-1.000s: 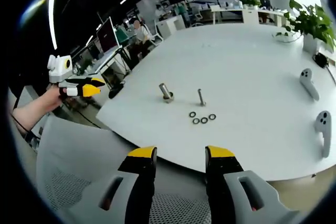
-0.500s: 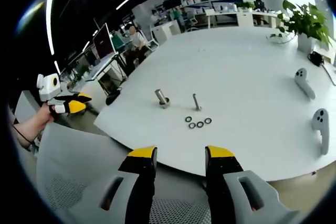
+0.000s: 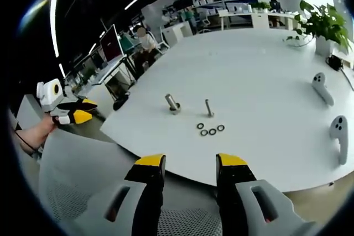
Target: Place the washer onto the threaded stud by aligning its center hole with the stud, sliding it down to the base, and recovering from edge contact or off-axis alignment until the washer reaches the visible bottom stop.
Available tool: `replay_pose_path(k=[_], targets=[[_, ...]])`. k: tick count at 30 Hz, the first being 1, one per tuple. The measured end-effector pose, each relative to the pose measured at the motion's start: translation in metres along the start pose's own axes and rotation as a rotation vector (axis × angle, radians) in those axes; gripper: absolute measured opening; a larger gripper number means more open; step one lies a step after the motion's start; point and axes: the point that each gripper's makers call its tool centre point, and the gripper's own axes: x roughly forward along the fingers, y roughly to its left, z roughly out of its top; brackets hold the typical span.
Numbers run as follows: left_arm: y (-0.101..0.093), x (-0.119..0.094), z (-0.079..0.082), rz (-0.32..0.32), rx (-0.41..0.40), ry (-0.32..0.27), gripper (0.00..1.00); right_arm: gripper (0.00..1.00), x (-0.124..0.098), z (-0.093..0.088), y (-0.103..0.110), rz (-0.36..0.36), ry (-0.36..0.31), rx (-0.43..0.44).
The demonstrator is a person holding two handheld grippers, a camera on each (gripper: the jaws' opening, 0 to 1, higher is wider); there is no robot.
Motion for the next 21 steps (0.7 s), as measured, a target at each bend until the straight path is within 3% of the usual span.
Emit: replay_pose_path(k=[8,14,19,21], targets=[[0.007,-0.002,-0.001,0.000,-0.060,-0.014,0.27,0.40,0.000,0.001,-0.001,-0.008,-0.004,0.002],[0.002,0.002,-0.005,-0.012,-0.037,0.015,0.27,0.46,-0.001,0.005,-0.001,-0.012,-0.026,0.020],[-0.003,0.002,-0.004,-0.014,0.026,0.020,0.28,0.48,0.001,0.003,-0.002,-0.024,-0.008,-0.008],[-0.001,0.002,-0.005,-0.014,0.011,0.024,0.28,0.50,0.001,0.003,-0.001,-0.026,0.003,-0.022]])
